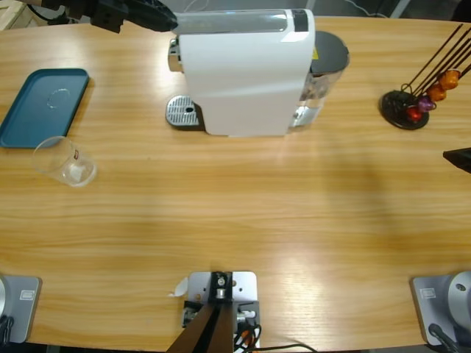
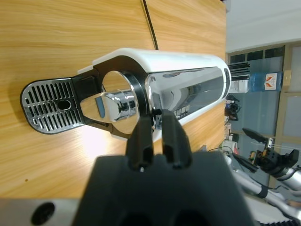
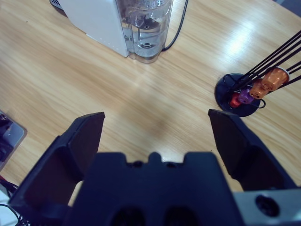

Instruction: Pour coffee

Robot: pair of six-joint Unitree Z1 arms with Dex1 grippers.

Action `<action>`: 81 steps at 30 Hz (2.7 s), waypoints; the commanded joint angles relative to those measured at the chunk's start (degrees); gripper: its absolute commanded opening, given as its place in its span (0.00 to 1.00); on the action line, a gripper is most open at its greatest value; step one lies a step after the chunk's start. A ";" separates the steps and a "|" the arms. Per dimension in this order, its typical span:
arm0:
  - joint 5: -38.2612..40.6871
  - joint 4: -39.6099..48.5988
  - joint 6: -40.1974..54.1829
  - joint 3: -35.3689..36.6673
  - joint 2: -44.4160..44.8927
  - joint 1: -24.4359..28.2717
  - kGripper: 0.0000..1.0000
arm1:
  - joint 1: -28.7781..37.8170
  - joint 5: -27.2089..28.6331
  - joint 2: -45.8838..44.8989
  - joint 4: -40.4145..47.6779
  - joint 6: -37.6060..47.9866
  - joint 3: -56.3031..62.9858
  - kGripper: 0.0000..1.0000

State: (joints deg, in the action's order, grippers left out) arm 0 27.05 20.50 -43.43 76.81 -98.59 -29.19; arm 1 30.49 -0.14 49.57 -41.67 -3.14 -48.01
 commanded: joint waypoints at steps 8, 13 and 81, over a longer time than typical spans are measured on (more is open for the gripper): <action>2.75 -2.48 4.06 -0.41 1.37 -0.60 0.00 | -0.52 0.58 1.41 -0.69 -0.20 -0.24 1.00; 4.22 -2.98 3.23 1.89 2.25 -0.60 0.00 | -0.52 0.58 1.32 -0.69 -0.20 -0.24 1.00; -23.45 -1.71 42.02 -35.39 31.34 -16.42 0.99 | -21.97 13.68 32.95 79.48 5.62 34.30 0.08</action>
State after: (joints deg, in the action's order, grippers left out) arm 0 3.21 19.19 -0.78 43.85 -65.54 -45.14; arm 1 9.19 15.30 79.95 36.85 3.28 -14.48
